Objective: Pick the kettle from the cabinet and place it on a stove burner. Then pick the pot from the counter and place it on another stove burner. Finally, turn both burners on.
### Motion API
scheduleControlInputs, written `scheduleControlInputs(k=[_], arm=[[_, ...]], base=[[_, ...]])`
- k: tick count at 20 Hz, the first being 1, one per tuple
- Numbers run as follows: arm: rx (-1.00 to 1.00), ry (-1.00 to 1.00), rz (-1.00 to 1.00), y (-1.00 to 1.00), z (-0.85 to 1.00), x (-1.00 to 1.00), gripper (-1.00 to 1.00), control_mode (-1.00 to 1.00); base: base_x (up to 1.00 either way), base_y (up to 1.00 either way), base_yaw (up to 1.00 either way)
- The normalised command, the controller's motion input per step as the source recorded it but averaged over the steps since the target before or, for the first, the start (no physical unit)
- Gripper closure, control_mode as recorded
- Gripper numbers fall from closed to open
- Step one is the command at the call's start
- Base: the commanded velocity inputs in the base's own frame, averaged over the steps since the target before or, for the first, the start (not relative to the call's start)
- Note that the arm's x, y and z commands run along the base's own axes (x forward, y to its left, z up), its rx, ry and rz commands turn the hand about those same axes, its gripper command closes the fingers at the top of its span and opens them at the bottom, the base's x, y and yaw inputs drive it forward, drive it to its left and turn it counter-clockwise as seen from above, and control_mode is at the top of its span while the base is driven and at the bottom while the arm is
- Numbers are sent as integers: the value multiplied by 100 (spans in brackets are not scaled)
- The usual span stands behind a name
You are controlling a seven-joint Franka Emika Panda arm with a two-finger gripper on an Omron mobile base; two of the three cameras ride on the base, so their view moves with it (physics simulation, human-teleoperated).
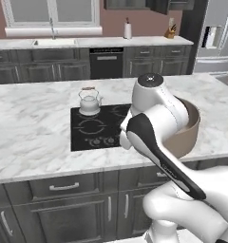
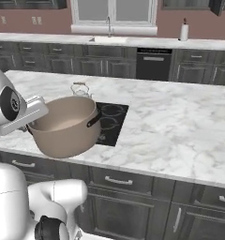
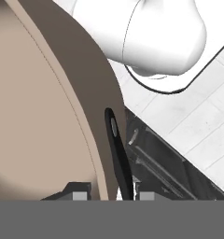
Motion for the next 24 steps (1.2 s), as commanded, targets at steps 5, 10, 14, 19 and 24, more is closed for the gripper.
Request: scheduleControlInputs(k=[5,10,14,19,24], arm=[[0,0,0,0,0,0,100,100],[0,0,0,0,0,0,100,100],[0,0,0,0,0,0,100,100],[0,0,0,0,0,0,100,100],[0,0,0,0,0,0,100,100]], base=[[53,-12,-4],[34,0,-12],[18,0,-12],[30,11,-12],[30,25,-10]])
